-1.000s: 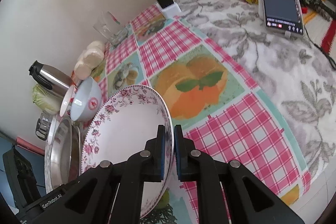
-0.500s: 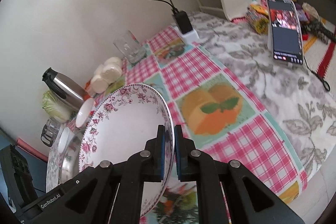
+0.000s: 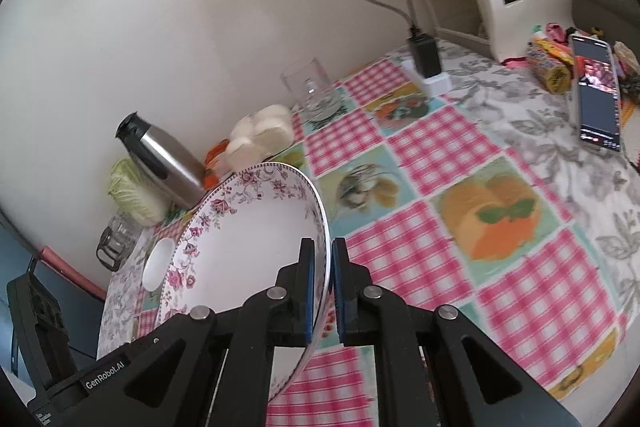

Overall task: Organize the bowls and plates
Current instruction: 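Lower the floral plate into the steel basin with the right gripper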

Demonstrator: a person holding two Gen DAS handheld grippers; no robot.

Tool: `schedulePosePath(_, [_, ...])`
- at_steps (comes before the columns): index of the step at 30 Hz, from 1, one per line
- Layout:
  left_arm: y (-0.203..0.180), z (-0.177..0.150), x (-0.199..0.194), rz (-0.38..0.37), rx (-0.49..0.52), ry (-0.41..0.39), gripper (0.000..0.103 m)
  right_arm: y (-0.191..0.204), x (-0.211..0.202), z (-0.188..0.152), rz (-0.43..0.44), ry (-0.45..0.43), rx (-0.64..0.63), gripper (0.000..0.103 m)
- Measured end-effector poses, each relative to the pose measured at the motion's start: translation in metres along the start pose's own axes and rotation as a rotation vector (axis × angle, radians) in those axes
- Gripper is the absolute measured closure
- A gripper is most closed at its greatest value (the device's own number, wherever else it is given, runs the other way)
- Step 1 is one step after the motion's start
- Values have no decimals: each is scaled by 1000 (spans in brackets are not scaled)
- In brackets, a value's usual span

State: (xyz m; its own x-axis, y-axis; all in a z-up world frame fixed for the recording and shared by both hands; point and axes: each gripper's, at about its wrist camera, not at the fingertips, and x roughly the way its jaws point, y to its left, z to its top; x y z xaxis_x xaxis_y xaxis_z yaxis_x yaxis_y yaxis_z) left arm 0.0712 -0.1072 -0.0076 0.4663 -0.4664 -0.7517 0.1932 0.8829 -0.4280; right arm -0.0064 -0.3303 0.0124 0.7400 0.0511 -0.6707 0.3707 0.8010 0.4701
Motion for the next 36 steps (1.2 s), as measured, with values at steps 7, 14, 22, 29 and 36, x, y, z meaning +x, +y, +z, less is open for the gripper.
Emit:
schedulePosePath(7, [40, 11, -13, 19, -59, -23, 90, 36, 21, -16, 20, 44, -28, 93])
schedulePosePath(14, [74, 17, -11, 71, -98, -12, 90, 65, 45, -35, 27, 90, -39, 93])
schedulePosePath(22, [102, 12, -2, 104, -148, 48, 90, 77, 70, -53, 15, 155, -42, 93])
schedulePosePath(29, [115, 8, 9, 134, -190, 89, 90, 76, 90, -67, -4, 221, -33, 93])
schedulePosePath(36, [116, 3, 18, 169, -191, 110, 90, 76, 101, -74, -29, 255, -46, 93])
